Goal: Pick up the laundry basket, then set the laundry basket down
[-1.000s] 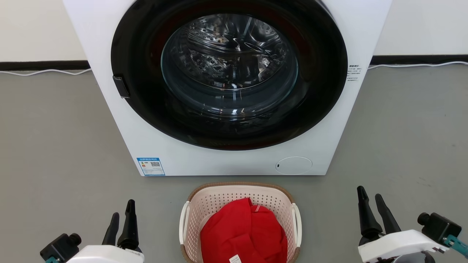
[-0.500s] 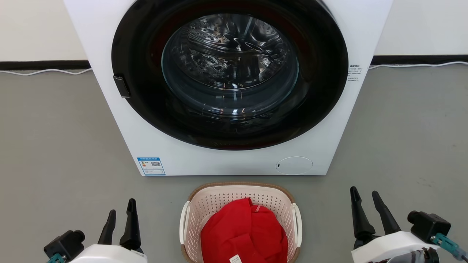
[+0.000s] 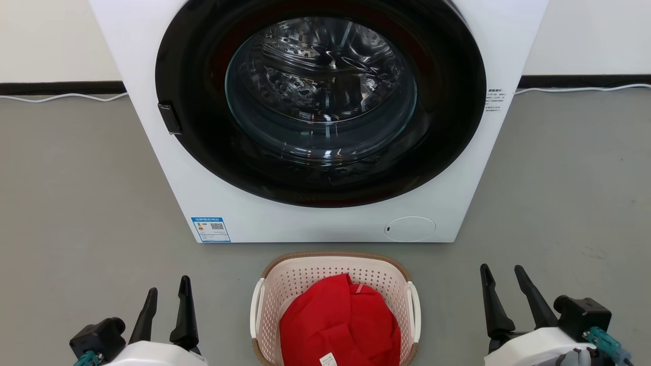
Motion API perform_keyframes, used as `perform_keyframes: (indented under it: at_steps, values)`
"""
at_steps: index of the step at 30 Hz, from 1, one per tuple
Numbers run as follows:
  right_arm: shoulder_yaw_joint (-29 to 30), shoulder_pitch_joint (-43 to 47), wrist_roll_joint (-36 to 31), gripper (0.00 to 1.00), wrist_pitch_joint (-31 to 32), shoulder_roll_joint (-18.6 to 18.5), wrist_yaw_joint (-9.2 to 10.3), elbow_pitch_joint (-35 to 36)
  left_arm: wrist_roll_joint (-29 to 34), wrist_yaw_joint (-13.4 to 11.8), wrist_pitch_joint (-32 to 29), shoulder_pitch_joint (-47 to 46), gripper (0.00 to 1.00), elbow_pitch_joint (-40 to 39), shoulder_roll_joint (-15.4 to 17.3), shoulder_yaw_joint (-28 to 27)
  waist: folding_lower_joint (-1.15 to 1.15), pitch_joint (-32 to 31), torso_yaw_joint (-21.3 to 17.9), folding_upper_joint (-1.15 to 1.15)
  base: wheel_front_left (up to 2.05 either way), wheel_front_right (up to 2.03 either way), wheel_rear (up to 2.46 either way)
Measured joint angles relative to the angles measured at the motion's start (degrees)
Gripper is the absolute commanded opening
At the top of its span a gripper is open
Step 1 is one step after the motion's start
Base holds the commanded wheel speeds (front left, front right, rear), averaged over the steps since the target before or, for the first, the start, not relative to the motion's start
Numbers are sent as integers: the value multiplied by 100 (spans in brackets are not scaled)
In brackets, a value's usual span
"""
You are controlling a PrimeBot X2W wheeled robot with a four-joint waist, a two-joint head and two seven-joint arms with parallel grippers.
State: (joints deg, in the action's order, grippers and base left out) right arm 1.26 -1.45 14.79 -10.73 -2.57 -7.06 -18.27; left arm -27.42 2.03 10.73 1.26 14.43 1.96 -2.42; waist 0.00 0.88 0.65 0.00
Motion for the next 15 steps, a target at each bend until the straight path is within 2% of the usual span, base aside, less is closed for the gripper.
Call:
perform_keyframes:
  at_steps: [15]
  values:
    - [-18,-35,-1095,100,-218,0,-1,-53,835,-53,263,0,100,-62,18,1,0,96,14,0,0,0,0]
